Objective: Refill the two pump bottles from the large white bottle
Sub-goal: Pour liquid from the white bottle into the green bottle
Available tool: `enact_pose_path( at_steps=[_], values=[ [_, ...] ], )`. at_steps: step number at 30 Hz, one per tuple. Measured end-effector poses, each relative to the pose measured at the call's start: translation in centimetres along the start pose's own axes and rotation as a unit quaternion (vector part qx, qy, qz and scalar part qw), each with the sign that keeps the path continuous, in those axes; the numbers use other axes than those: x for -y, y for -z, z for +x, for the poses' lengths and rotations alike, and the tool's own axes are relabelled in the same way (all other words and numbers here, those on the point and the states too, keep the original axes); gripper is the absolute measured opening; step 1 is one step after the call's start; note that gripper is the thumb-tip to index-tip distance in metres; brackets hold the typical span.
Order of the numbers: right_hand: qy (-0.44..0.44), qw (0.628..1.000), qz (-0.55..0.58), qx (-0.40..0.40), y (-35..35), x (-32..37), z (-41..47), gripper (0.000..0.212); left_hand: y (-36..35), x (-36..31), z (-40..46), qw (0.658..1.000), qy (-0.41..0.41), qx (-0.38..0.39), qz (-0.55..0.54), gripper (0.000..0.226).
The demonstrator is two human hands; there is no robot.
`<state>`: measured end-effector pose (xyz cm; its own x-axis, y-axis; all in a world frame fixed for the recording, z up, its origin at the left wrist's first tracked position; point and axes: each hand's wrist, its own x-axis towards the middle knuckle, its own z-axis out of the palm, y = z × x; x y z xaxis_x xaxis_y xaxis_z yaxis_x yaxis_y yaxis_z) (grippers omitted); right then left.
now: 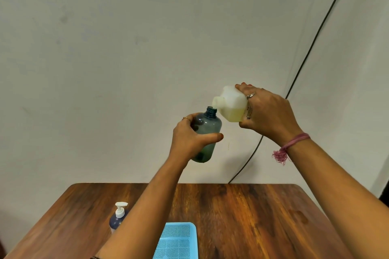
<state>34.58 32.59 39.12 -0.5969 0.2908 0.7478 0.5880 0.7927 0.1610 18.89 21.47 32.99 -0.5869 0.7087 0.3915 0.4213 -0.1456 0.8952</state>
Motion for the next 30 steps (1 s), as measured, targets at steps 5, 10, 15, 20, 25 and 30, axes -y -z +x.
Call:
enact_pose_path(
  at_steps=[5,10,15,20,25,30],
  values=[
    [0.006,1.0,-0.004,-0.006,-0.11,-0.03,-0.01,0.085,-0.2,0.08,0.07,1.0,-0.003,-0.003,0.004,0.078],
    [0.006,1.0,0.003,-0.011,-0.18,-0.23,-0.06,0.084,-0.3,0.27,-0.02,1.0,-0.001,-0.004,0.004,0.078],
    [0.004,1.0,0.004,-0.012,-0.16,-0.37,0.07,0.083,-0.46,0.22,-0.04,1.0,-0.004,-0.004,0.006,0.079],
    [0.014,1.0,-0.005,-0.011,-0.11,-0.49,0.12,0.084,-0.51,0.14,0.02,1.0,-0.004,-0.004,-0.002,0.079],
    [0.02,1.0,-0.008,-0.021,-0.13,-0.49,0.16,0.081,-0.62,0.09,0.06,1.0,-0.005,-0.003,-0.001,0.077],
    [0.023,0.999,-0.012,-0.026,-0.08,-0.52,0.15,0.082,-0.56,0.09,-0.03,1.0,-0.006,-0.003,-0.002,0.076]
  ],
)
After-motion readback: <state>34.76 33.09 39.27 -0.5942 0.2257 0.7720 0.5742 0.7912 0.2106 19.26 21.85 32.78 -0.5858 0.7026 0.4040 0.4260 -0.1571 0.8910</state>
